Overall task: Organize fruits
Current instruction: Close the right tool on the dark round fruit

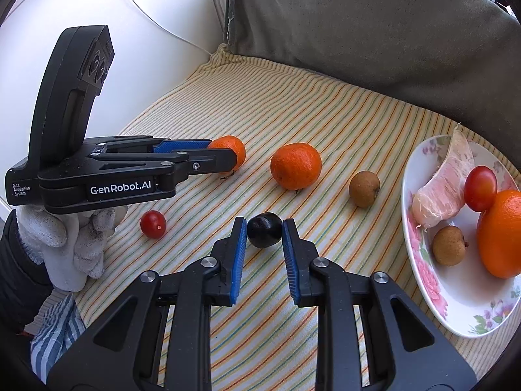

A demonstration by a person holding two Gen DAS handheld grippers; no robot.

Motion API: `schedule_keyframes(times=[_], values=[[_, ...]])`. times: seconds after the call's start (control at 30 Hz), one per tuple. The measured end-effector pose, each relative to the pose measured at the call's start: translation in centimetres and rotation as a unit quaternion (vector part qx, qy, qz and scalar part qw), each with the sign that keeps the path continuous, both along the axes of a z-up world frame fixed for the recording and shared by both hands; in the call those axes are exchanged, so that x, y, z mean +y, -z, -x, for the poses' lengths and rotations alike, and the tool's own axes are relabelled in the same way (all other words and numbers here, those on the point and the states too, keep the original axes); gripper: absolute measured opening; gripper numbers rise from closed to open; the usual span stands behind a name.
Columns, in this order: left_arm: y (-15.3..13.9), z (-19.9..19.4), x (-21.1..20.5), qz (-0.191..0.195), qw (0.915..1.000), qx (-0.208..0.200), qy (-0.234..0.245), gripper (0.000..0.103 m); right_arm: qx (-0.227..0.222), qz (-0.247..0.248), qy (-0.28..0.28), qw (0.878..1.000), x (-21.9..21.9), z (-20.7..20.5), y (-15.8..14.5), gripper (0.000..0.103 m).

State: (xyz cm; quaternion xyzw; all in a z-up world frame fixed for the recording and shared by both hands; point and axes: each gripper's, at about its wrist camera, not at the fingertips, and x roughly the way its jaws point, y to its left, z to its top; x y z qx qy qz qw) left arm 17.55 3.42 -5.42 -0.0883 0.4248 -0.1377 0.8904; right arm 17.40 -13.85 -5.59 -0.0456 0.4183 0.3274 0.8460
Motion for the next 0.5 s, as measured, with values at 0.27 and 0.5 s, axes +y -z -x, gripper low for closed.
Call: schedule_keyframes(times=[0.27,0.5], values=[[-1.7,0.9,-0.7,0.004,0.9997,-0.022,0.011,0.033,-0.021,-0.005,0.007,1.000,-1.3,1.3,-1.6,0.023],[-2.9,1.3,-2.2,0.008,0.9990,-0.035,0.027,0.033,-0.038,-0.012,0.028,0.999,-3.6,2.6,-3.0,0.023]])
